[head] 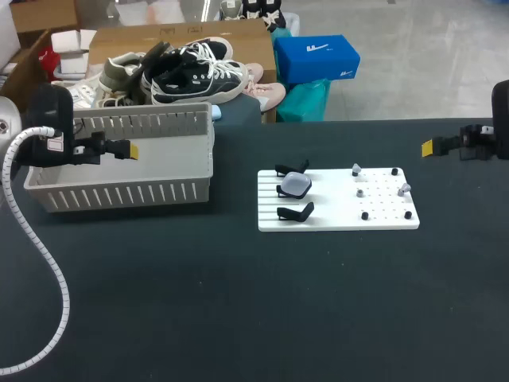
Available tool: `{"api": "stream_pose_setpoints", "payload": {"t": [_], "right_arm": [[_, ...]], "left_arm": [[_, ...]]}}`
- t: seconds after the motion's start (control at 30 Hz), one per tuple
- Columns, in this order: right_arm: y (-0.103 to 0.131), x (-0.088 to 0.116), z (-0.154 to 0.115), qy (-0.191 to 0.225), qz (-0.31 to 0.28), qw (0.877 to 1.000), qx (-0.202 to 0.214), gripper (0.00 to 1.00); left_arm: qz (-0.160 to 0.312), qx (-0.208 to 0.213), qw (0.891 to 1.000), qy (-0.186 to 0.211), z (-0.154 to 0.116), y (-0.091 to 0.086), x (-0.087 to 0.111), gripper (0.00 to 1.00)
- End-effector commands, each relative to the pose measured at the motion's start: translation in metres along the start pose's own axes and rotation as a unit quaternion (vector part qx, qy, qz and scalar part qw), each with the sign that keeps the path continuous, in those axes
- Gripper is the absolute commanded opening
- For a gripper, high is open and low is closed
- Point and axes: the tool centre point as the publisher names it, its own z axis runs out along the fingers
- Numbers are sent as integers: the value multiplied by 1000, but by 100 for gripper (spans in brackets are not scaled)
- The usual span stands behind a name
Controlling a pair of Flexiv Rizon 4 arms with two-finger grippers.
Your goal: Pick up each earbud case from the left stands, insert the matching earbuds, close the lid, and place the case in the box.
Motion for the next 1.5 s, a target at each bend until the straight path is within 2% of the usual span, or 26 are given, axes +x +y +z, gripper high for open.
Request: {"api": "stream_pose_setpoints", "payload": {"t": [0.03, 0.57, 0.6, 0.63, 0.73, 0.8, 0.87, 1.03, 1.17, 1.27, 1.37, 1.5], "right_arm": [[0, 0, -1, 1, 0, 1000, 0, 100], [0, 0, -1, 1, 0, 1000, 0, 100], [0, 0, -1, 1, 0, 1000, 0, 100], [0, 0, -1, 1, 0, 1000, 0, 100], [0, 0, -1, 1, 0, 1000, 0, 100], [0, 0, -1, 1, 0, 1000, 0, 100], [0, 0, -1, 1, 0, 1000, 0, 100], [0, 0, -1, 1, 0, 1000, 0, 100], [0, 0, -1, 1, 0, 1000, 0, 100], [0, 0, -1, 1, 0, 1000, 0, 100], [0, 0, -1, 1, 0, 1000, 0, 100], [0, 0, -1, 1, 0, 1000, 0, 100]], "left_arm": [[0, -1, 1000, 2, 0, 0, -1, 100], [0, -1, 1000, 2, 0, 0, -1, 100], [9, 13, 1000, 2, 1, -1, -3, 100], [42, 22, 999, -14, 2, -4, -5, 100], [96, 31, 995, -17, 10, -11, -10, 100], [126, 60, 990, -32, 14, -20, -11, 100], [175, 61, 982, -36, 22, -29, -11, 100], [214, 74, 971, -78, 45, -50, -14, 100], [278, 147, 947, -68, 64, -58, -13, 100], [305, 181, 933, -64, 78, -65, -13, 100], [322, 202, 924, -41, 92, -73, -14, 100], [351, 236, 906, -26, 101, -85, -14, 100]]}}
